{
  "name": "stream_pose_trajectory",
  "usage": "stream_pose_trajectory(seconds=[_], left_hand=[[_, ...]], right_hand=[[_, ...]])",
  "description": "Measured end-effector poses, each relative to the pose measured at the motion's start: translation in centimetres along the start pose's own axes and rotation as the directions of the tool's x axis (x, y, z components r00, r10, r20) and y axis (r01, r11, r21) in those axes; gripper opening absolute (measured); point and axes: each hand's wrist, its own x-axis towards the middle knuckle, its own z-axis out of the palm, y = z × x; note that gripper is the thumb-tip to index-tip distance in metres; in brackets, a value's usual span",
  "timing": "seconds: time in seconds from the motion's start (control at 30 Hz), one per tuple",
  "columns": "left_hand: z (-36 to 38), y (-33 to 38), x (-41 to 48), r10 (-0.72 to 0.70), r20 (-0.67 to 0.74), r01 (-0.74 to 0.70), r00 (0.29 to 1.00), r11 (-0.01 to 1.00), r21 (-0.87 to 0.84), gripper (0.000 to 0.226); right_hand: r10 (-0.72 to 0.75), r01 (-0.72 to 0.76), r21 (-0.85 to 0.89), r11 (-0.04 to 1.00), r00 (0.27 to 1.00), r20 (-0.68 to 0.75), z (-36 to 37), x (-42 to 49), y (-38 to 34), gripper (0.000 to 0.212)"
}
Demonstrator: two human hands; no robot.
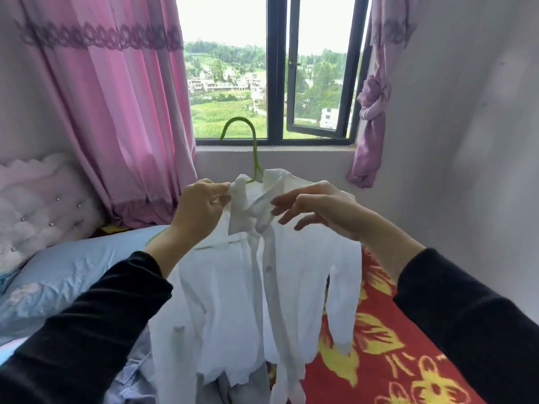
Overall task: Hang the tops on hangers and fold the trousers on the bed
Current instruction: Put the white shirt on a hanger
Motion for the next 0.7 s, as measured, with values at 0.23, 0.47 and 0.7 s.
stream_pose_trajectory(seconds=[0.23,0.47,0.7], left_hand=[[-5.2,1.5,3.1,0.06,-0.218,-0.115,0.974,0.962,-0.249,0.033],[-10.9,1.2,2.3,0.098,-0.2,-0.105,0.975,0.994,-0.02,0.03],[-16.5,1.1,-4.0,-0.081,-0.099,0.077,0.992,0.996,-0.04,0.033]], right_hand=[[-0.293,-0.196,-0.781,0.593,0.851,-0.436,-2.0,3.2,-4.9,0.021],[-0.402,-0.11,-0.645,0.756,0.7,-0.591,-2.1,2.4,-8.1,0.052],[-0.396,0.03,-0.518,0.855,0.682,-0.615,-1.5,-2.7,-10.2,0.056]])
